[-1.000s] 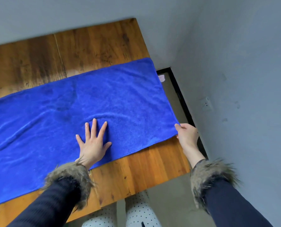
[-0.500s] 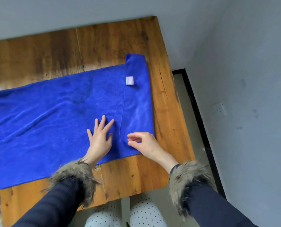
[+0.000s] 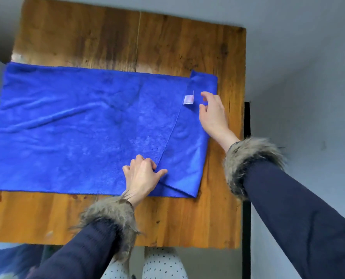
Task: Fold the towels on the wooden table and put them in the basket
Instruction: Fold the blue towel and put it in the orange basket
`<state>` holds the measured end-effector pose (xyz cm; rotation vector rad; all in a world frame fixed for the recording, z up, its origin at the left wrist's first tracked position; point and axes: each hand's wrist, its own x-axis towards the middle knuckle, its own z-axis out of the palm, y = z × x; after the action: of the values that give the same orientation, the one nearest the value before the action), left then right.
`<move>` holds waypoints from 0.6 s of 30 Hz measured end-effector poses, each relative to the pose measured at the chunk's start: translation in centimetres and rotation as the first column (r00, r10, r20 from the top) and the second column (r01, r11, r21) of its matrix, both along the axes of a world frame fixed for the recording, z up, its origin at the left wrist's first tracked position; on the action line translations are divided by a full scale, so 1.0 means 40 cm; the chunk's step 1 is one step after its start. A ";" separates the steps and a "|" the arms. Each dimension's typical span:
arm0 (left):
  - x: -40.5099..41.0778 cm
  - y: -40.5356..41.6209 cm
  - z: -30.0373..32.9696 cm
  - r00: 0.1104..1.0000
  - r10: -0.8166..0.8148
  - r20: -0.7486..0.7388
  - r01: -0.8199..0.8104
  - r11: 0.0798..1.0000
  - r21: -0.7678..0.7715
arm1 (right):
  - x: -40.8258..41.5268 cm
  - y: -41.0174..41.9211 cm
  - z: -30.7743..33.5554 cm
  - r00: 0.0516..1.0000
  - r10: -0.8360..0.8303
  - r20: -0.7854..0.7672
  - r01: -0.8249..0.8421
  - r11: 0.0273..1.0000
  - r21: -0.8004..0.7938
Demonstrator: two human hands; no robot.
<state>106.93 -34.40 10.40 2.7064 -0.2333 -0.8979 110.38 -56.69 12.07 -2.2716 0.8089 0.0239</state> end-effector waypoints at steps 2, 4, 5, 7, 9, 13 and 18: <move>0.003 -0.002 0.003 0.997 -0.046 -0.064 0.049 0.998 0.042 | 0.052 -0.018 0.005 0.995 0.083 -0.058 -0.089 0.991 -0.104; 0.011 -0.004 0.003 0.992 -0.074 -0.103 0.080 0.996 0.046 | 0.108 -0.032 0.007 0.977 0.155 -0.146 -0.179 0.969 -0.171; 0.016 -0.002 0.004 0.990 -0.074 -0.117 0.078 0.996 0.031 | 0.134 -0.038 0.008 0.968 0.172 -0.184 -0.206 0.961 -0.185; 0.023 0.006 0.001 0.987 -0.061 -0.147 0.062 0.998 0.001 | 0.180 -0.045 0.006 0.952 0.182 -0.244 -0.236 0.948 -0.215; 0.029 0.015 -0.005 0.984 -0.060 -0.171 0.055 0.998 -0.031 | 0.207 -0.051 -0.003 0.946 0.166 -0.280 -0.240 0.936 -0.256; 0.049 0.020 -0.004 0.967 -0.041 -0.250 0.024 0.997 -0.071 | 0.218 -0.078 -0.020 0.941 0.169 -0.293 -0.268 0.901 -0.342; 0.057 0.026 0.011 0.954 -0.042 -0.298 0.001 0.991 -0.136 | 0.215 -0.072 0.014 0.962 0.203 -0.184 -0.260 0.885 -0.385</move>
<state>109.22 -33.36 10.85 2.4083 -0.2488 -1.2361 118.98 -59.56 12.61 -2.7820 0.6495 0.1376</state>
